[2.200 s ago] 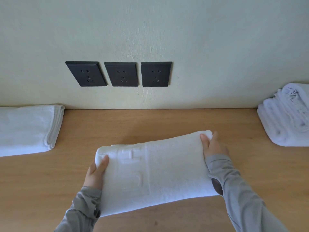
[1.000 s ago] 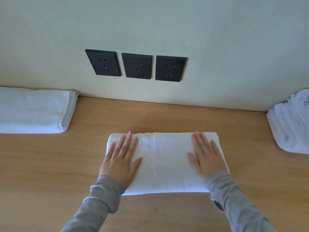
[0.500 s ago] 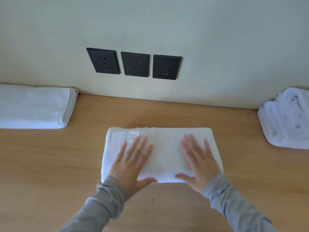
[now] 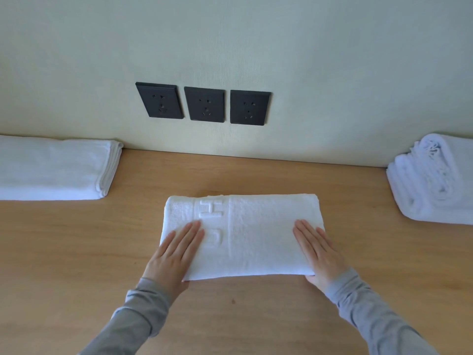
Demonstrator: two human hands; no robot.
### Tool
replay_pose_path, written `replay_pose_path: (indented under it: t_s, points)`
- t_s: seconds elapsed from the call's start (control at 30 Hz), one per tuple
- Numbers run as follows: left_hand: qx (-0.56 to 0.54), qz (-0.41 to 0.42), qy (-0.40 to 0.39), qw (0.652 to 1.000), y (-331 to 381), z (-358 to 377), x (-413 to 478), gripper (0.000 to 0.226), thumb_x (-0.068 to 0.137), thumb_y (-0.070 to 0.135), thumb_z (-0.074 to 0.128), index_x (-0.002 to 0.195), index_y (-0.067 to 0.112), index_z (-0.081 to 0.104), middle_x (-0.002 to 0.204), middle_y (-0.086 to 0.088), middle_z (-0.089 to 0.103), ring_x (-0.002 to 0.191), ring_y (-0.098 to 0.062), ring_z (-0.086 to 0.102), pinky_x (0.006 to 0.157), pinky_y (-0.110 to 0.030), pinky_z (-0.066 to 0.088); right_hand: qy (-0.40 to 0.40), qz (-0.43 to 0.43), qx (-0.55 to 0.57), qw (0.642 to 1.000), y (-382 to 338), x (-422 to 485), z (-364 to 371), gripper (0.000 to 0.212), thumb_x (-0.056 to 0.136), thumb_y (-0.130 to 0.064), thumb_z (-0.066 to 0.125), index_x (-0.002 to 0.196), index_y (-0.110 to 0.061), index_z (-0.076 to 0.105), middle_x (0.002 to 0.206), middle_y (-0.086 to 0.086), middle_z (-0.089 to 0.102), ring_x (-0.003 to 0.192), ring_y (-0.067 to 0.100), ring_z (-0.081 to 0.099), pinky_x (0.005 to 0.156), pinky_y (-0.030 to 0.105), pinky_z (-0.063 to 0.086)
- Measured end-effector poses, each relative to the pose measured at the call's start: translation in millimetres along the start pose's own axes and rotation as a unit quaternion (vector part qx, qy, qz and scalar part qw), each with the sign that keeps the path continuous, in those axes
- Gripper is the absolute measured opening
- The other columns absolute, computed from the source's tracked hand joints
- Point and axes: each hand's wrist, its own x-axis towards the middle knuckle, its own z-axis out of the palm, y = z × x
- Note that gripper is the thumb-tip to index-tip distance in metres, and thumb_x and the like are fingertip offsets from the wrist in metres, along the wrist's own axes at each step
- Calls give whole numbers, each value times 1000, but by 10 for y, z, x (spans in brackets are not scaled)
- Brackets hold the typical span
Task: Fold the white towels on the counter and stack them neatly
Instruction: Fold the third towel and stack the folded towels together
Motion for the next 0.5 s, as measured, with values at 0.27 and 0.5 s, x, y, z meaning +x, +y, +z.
replay_pose_path:
  t_s: [0.27, 0.5]
  points:
    - [-526, -493, 234, 652, 573, -72, -358, 92, 68, 8, 82, 145, 16, 32, 148, -7, 32, 132, -22, 37, 108, -40, 30, 147, 476, 582, 643, -428, -477, 84, 71, 73, -17, 80, 132, -11, 43, 143, 8, 42, 131, 22, 41, 108, 42, 36]
    - [-815, -537, 73, 206, 944, -195, -9, 76, 75, 40, 69, 137, 6, 40, 132, -12, 50, 125, -27, 47, 109, -39, 33, 68, 558, 813, 154, -871, -120, -123, 58, 75, -49, 68, 110, -6, 53, 130, 9, 54, 128, 23, 46, 107, 47, 35]
